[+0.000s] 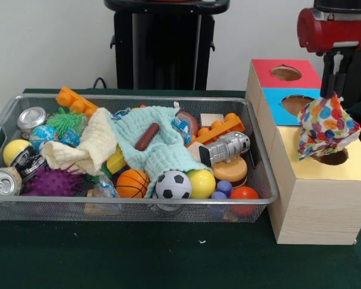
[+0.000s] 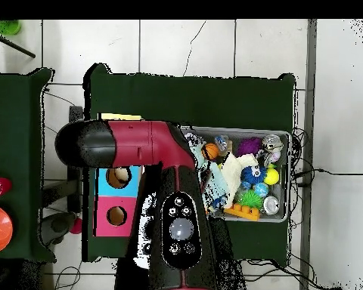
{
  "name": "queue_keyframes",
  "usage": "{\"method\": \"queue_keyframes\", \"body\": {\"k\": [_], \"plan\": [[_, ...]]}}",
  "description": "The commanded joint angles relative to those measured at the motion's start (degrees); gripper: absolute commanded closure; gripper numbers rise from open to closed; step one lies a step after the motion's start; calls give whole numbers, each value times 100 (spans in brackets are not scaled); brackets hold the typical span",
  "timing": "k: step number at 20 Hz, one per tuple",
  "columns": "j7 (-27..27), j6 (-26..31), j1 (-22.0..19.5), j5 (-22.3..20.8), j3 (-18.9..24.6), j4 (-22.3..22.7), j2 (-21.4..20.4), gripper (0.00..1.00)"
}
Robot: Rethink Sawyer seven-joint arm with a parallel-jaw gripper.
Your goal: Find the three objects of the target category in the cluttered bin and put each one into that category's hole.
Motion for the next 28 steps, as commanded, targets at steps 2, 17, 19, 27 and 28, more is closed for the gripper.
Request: {"method": "queue_keyframes", "body": {"k": [2, 17, 19, 27, 28], "plan": [[1369, -319, -9, 267, 34, -19, 267, 100], [1461, -308, 187, 469, -77, -168, 408, 100], [1412, -270, 202, 453, -98, -190, 428, 100], [1146, -359, 163, 324, -124, -77, 483, 100], [1122, -373, 154, 314, -119, -67, 485, 100]]}}
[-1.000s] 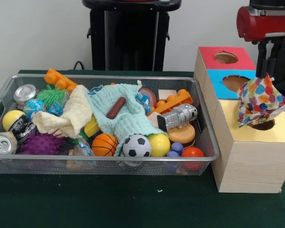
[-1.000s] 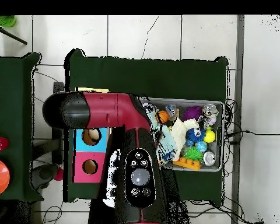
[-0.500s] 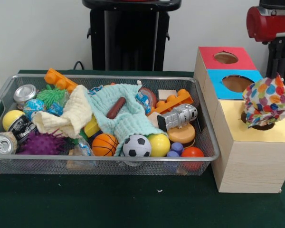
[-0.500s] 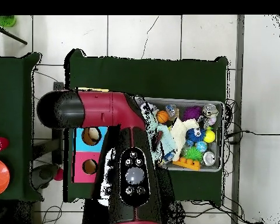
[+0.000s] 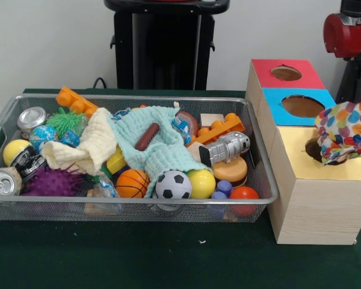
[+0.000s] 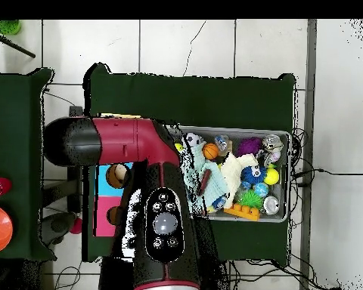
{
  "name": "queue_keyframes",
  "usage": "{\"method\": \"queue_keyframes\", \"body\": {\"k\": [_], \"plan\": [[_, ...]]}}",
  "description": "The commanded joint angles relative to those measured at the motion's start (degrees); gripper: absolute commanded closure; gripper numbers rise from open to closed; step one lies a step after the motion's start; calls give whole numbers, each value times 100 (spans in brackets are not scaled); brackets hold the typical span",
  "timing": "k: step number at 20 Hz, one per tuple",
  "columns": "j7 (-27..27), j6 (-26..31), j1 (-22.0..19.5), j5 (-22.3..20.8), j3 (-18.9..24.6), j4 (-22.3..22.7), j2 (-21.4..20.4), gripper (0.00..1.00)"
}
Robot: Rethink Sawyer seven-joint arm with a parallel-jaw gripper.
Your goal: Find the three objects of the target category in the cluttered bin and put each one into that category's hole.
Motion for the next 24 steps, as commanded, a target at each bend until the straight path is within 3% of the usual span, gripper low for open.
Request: {"method": "queue_keyframes", "body": {"k": [1, 24], "plan": [[1089, -238, -128, -8, -45, 94, 320, 100], [712, -218, -294, -174, -26, 174, 241, 100]]}}
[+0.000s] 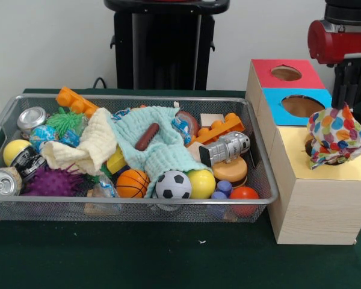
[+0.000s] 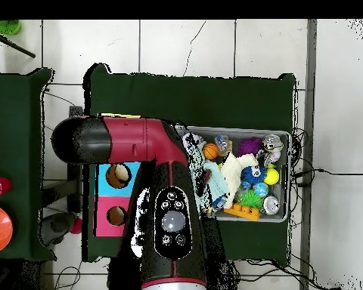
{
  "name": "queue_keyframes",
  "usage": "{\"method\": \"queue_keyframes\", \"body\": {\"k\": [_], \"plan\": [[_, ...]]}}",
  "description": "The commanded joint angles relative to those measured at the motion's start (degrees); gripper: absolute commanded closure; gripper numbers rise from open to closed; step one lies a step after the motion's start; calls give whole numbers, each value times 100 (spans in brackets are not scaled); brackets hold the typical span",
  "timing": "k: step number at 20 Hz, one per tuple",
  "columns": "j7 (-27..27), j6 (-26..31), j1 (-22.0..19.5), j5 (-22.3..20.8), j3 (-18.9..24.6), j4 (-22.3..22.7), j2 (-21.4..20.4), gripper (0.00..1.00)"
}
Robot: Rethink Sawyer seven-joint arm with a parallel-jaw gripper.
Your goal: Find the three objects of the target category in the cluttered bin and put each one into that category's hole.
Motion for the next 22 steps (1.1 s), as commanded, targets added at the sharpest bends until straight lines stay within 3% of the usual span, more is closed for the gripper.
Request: {"method": "queue_keyframes", "body": {"k": [1, 9, 10, 22], "plan": [[693, -202, -204, -150, 64, 181, 164, 100], [776, -322, -217, -134, 78, 249, 162, 100], [758, -343, -231, -123, 101, 270, 159, 0], [805, -317, -240, -27, 150, 283, 155, 0]]}}
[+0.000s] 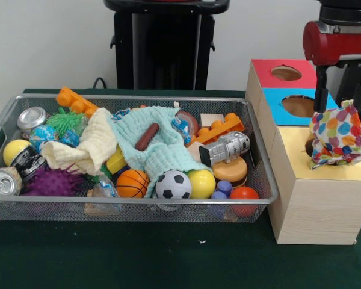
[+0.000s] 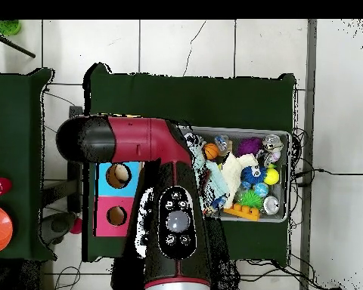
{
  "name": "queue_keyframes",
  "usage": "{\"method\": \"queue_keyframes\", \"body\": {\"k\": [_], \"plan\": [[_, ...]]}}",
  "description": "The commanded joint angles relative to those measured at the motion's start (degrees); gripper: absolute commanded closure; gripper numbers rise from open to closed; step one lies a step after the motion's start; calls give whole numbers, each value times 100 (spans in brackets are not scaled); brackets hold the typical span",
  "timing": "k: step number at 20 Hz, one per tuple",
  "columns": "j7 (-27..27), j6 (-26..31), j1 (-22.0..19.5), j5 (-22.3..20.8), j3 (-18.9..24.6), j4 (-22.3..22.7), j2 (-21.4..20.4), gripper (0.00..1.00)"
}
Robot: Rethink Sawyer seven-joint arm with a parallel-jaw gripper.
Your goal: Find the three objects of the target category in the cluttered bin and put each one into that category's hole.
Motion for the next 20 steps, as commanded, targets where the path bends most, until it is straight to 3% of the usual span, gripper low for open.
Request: {"method": "queue_keyframes", "body": {"k": [1, 20], "plan": [[804, -175, -191, 2, 157, 288, 150, 0], [700, -46, -204, -34, 171, 262, 165, 0]]}}
